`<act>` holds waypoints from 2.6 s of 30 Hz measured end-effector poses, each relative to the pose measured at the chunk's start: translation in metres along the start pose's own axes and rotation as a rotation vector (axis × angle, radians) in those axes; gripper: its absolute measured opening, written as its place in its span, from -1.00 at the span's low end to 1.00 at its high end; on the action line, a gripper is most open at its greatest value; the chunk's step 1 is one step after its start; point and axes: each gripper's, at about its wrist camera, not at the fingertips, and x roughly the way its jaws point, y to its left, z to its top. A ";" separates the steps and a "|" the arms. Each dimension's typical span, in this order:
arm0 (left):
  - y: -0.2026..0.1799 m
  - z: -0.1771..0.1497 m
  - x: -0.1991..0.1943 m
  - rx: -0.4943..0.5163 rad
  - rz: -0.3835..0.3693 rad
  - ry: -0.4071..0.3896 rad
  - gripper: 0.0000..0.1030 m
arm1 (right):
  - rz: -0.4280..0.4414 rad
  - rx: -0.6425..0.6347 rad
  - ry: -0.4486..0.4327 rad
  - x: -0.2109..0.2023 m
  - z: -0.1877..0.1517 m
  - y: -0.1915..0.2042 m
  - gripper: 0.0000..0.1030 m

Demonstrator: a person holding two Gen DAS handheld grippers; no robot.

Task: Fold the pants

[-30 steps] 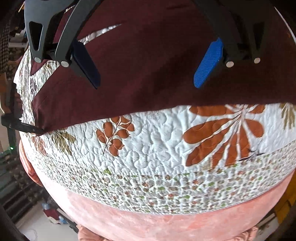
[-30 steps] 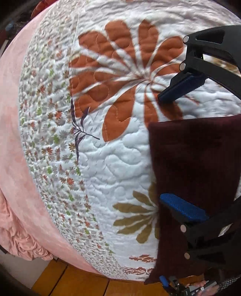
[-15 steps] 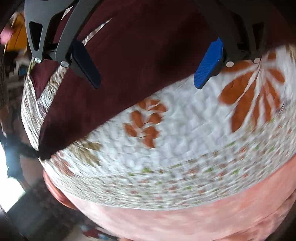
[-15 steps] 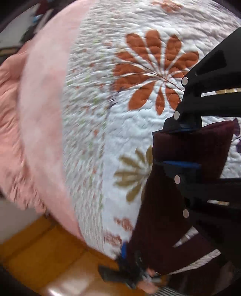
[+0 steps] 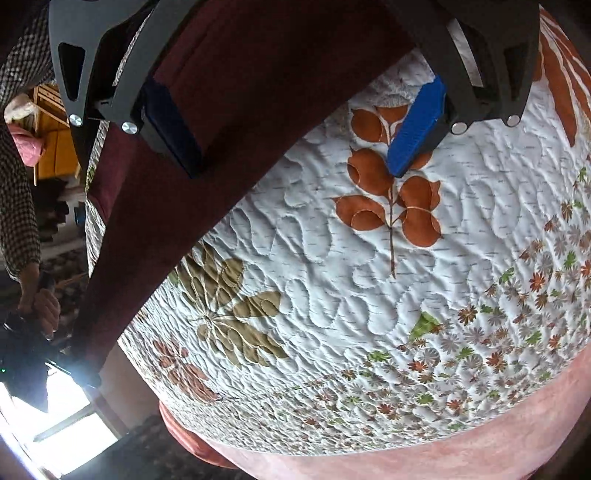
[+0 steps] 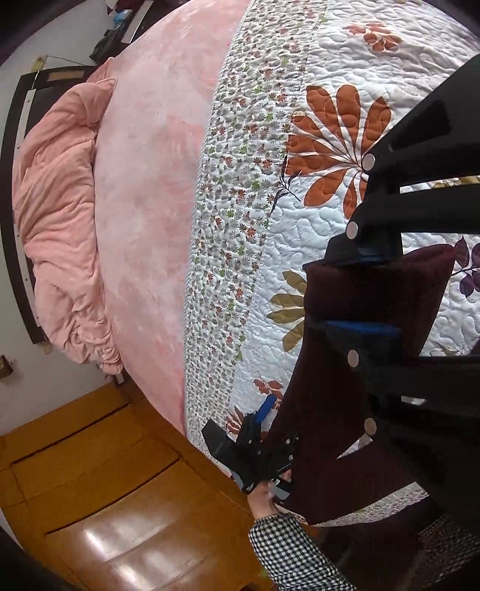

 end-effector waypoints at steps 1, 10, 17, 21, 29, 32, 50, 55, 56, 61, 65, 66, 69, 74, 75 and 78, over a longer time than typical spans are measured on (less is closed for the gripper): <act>0.001 -0.001 -0.001 -0.013 -0.009 -0.004 0.92 | -0.001 0.005 -0.001 0.000 0.000 -0.001 -0.55; -0.001 -0.036 -0.034 -0.086 0.047 -0.103 -0.75 | -0.017 0.073 -0.021 0.004 -0.012 -0.002 -0.55; -0.111 -0.093 -0.075 0.036 0.426 -0.300 -0.77 | -0.027 0.140 -0.064 -0.015 -0.054 0.010 -0.55; -0.160 -0.134 -0.070 0.094 0.565 -0.306 -0.76 | -0.039 0.161 -0.072 -0.028 -0.090 0.023 -0.54; -0.208 -0.208 -0.043 0.121 0.579 -0.314 -0.75 | -0.078 0.182 -0.020 -0.042 -0.176 0.052 -0.54; -0.219 -0.229 -0.028 0.095 0.538 -0.284 -0.75 | -0.099 0.193 0.000 -0.043 -0.202 0.062 -0.54; -0.220 -0.284 0.027 -0.127 0.425 -0.286 -0.70 | -0.188 0.244 0.163 -0.047 -0.272 0.082 0.28; -0.223 -0.285 0.029 -0.110 0.432 -0.290 -0.63 | -0.064 0.335 -0.072 -0.104 -0.257 0.106 0.32; -0.224 -0.285 0.029 -0.108 0.432 -0.293 -0.62 | -0.037 0.340 -0.082 -0.103 -0.252 0.113 0.32; -0.224 -0.287 0.029 -0.114 0.434 -0.313 -0.58 | -0.035 0.292 0.057 -0.041 -0.239 0.143 0.29; -0.222 -0.287 0.029 -0.134 0.422 -0.323 -0.57 | -0.098 0.357 0.236 0.011 -0.263 0.136 0.10; -0.221 -0.288 0.029 -0.135 0.420 -0.324 -0.57 | -0.116 0.359 0.242 0.014 -0.268 0.137 0.06; -0.221 -0.288 0.030 -0.136 0.420 -0.329 -0.56 | -0.192 0.300 0.237 0.017 -0.273 0.153 0.09; -0.221 -0.291 0.002 -0.205 0.366 -0.358 -0.39 | -0.182 0.292 0.221 0.010 -0.250 0.172 0.27; -0.220 -0.297 -0.012 -0.233 0.334 -0.389 0.04 | -0.131 0.310 0.172 0.002 -0.241 0.178 0.27; -0.215 -0.320 -0.052 -0.304 0.286 -0.492 0.42 | 0.022 0.247 0.103 0.002 -0.211 0.215 0.29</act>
